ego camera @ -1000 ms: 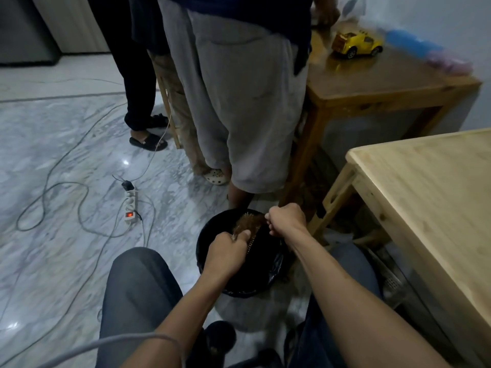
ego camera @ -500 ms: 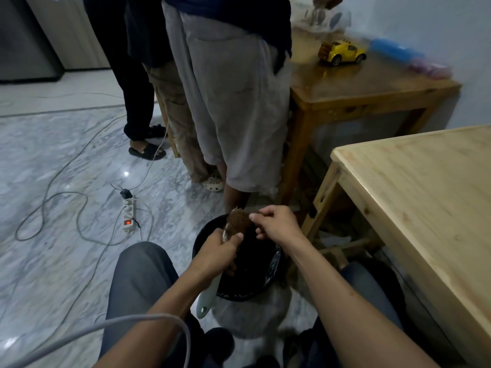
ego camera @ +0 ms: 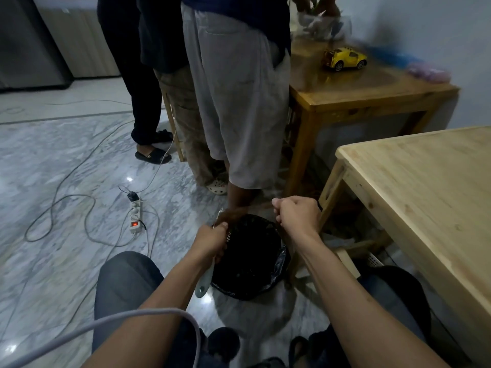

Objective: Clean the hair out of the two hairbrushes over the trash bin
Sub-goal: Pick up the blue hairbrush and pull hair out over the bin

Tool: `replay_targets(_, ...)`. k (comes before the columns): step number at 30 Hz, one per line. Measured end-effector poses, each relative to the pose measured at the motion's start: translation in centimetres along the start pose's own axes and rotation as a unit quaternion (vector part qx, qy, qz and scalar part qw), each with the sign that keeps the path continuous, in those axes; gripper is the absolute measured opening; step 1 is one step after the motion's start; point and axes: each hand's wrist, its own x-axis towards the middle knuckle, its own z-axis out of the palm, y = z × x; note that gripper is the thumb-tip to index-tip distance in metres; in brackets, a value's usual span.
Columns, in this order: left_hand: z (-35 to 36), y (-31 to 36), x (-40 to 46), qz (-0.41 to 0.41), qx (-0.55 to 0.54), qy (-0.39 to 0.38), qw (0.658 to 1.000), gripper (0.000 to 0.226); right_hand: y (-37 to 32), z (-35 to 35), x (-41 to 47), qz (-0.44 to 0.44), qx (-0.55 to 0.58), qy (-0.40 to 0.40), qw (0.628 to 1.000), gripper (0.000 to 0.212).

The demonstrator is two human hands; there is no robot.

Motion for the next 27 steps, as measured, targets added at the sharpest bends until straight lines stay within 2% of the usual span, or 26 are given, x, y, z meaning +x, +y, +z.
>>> replay_targets(5, -1.4, -0.9, 2.3, -0.045, -0.032, 0.025, 0.998, 0.025, -3.3, -1.5, 0.2, -0.081, 0.063, 0.085, 0.991, 0.011)
replay_targets(8, -1.9, -2.0, 2.5, -0.053, -0.034, 0.030, 0.998, 0.025, -5.1, -3.0, 1.1, -0.149, 0.041, 0.104, 0.982, 0.013)
replay_targets(10, -1.2, -1.9, 1.8, -0.031, -0.038, 0.016, 0.999, 0.028, -4.8, -2.6, 1.5, -0.163, -0.003, 0.063, 0.985, 0.013)
replay_targets(14, -0.4, -1.5, 0.2, 0.009, -0.034, -0.039, 0.999, 0.024, -1.8, -1.0, 2.9, -0.070, -0.139, -0.071, 0.985, 0.010)
replay_targets(17, -1.1, -0.8, -0.8, 0.044, -0.025, -0.057, 0.997, 0.020, 1.0, -0.2, 3.2, 0.004, -0.183, -0.143, 0.973, 0.028)
replay_targets(20, -1.9, 0.1, -1.1, 0.069, 0.014, -0.021, 0.997, 0.038, 2.4, 0.3, 3.4, 0.015, -0.244, -0.185, 0.952, 0.058)
replay_targets(21, -2.1, 0.3, -0.9, 0.081, 0.033, -0.005, 0.996, 0.046, 2.3, 0.5, 3.4, 0.006, -0.249, -0.196, 0.948, 0.070)
replay_targets(23, -2.4, 0.4, -0.5, 0.116, 0.085, 0.024, 0.989, 0.058, 2.0, 0.9, 3.3, -0.008, -0.191, -0.218, 0.957, 0.083)
replay_targets(25, -2.5, 0.6, -0.4, 0.142, 0.116, 0.032, 0.983, 0.061, 1.6, 1.6, 2.8, -0.022, -0.110, -0.253, 0.961, 0.087)
replay_targets(27, -2.3, 0.7, -0.4, 0.158, 0.128, 0.030, 0.979, 0.058, 1.4, 2.2, 2.2, -0.056, -0.086, -0.284, 0.953, 0.081)
